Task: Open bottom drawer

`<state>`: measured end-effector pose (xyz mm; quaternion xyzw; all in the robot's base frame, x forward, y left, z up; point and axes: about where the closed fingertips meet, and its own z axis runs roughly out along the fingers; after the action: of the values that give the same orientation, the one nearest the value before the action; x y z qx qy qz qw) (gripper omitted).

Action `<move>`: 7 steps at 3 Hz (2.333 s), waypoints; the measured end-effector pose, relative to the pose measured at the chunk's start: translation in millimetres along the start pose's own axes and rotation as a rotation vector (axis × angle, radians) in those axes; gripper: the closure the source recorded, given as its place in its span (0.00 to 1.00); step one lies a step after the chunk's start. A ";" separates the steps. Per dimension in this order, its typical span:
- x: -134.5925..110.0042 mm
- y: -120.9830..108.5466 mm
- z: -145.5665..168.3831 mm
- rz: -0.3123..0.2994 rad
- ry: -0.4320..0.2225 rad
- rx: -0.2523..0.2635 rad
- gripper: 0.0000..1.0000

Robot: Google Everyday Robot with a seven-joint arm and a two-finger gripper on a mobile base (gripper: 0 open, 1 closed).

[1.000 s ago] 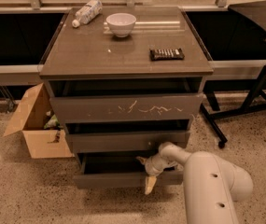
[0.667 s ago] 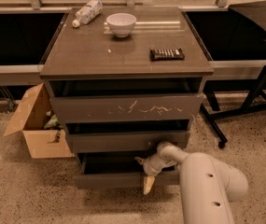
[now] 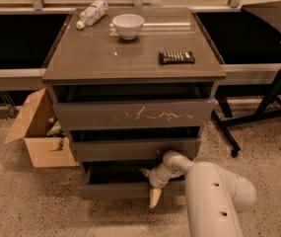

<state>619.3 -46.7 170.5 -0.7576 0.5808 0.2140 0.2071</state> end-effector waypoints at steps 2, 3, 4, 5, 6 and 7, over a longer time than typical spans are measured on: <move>-13.6 30.0 8.5 0.033 0.024 -0.052 0.40; -25.7 51.6 11.5 0.039 0.014 -0.087 0.64; -34.6 67.5 13.4 0.048 0.011 -0.103 0.94; -36.4 71.6 12.6 0.049 0.011 -0.103 1.00; -36.4 71.6 12.6 0.049 0.011 -0.103 0.82; -36.4 71.6 12.6 0.049 0.011 -0.103 0.58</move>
Offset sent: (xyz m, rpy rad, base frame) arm -0.0626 0.0103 0.0053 -0.0476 0.0955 -0.0009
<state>540.3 -27.9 176.0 -0.7540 0.5885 0.2444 0.1593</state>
